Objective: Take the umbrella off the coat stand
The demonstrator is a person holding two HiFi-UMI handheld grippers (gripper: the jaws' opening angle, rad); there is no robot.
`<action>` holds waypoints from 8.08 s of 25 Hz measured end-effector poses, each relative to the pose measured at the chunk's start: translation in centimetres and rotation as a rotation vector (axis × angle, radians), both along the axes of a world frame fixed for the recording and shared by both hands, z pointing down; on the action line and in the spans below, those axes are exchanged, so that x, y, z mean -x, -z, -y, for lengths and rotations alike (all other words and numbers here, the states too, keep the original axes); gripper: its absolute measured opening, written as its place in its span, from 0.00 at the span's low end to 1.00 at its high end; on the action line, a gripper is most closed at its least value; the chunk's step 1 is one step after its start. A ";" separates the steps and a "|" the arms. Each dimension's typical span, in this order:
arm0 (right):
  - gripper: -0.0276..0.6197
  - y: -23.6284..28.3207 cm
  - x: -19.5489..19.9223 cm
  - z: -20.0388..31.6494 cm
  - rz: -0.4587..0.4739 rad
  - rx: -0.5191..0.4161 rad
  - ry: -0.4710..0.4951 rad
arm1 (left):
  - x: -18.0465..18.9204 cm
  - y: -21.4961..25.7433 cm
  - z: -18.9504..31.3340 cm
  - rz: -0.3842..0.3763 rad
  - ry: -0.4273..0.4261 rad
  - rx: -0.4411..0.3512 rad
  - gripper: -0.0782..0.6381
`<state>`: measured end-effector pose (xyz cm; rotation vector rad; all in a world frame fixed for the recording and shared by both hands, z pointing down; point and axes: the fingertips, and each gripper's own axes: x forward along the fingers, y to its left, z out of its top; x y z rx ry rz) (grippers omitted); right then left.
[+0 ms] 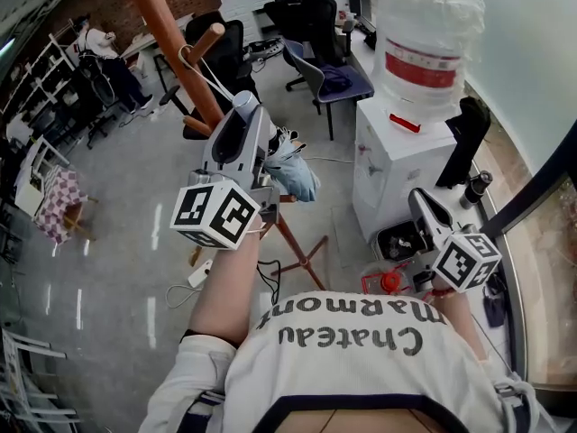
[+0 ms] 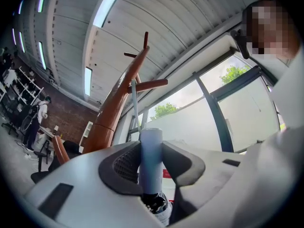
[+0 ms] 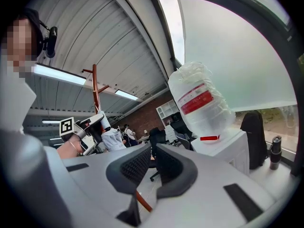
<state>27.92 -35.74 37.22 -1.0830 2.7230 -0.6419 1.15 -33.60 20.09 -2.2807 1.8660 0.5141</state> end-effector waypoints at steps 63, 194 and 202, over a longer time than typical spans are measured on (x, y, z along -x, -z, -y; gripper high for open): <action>0.12 3.8 -0.6 -6.0 -0.044 -0.024 -0.346 | -8.8 5.3 -4.7 0.009 -0.679 -0.060 0.31; 0.11 7.3 12.0 -7.1 -0.022 -0.235 0.034 | 1.1 -1.3 -10.8 0.084 -0.385 0.024 0.31; 0.11 6.9 13.5 -7.0 -0.062 -0.233 0.067 | 1.9 -2.7 -10.9 0.043 -0.373 0.056 0.31</action>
